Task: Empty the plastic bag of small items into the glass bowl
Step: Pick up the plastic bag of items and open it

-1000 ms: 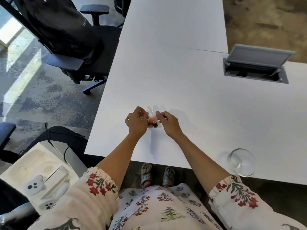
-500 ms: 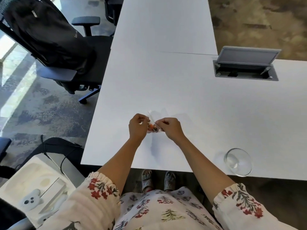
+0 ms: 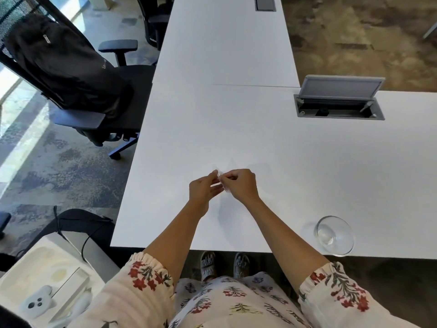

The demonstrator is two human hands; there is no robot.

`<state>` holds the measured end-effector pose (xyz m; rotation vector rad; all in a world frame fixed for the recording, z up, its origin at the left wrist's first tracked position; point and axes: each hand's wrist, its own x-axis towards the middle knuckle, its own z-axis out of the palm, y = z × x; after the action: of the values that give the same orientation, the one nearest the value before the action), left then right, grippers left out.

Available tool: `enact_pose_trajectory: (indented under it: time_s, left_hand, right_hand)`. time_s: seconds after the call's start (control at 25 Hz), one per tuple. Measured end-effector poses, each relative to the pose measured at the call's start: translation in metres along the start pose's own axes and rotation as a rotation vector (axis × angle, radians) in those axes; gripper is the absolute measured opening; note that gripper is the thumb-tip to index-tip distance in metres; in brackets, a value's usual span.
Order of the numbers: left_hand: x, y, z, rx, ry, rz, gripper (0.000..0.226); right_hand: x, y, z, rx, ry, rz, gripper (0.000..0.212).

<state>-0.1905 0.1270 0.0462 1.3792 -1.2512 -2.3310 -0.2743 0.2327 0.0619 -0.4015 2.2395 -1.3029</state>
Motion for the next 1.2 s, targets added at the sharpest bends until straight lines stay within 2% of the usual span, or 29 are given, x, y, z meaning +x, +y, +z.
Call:
enact_pose_trajectory:
  time_s: [0.2,0.36,0.44,0.56,0.8,1.0,1.2]
  left_hand:
    - [-0.002,-0.004,0.008,-0.057,-0.026,-0.02,0.024]
    - [-0.007,-0.003,0.014,-0.097,-0.037,-0.072,0.009]
    - [-0.008,-0.002,0.018,-0.118,-0.025,-0.087,0.008]
    - [-0.009,-0.001,0.025,-0.146,0.004,-0.097,0.01]
    - [-0.013,-0.002,0.03,-0.157,0.014,-0.119,0.012]
    - [-0.021,-0.004,0.036,-0.148,0.012,-0.085,0.012]
    - [-0.026,0.001,0.043,-0.014,0.046,-0.013,0.011]
  right_hand:
    - [-0.008,0.008,-0.003,0.005,0.039,0.004,0.007]
    - [-0.014,0.009,-0.007,0.128,0.061,0.047,0.014]
    - [-0.016,0.008,-0.006,0.089,0.095,0.039,0.019]
    - [-0.018,0.007,-0.003,0.014,0.149,0.03,0.012]
    - [-0.02,0.002,-0.006,-0.045,0.131,0.003,0.012]
    - [-0.023,0.003,-0.007,-0.052,0.194,0.016,0.014]
    - [-0.023,-0.003,-0.003,-0.057,0.256,0.032,0.014]
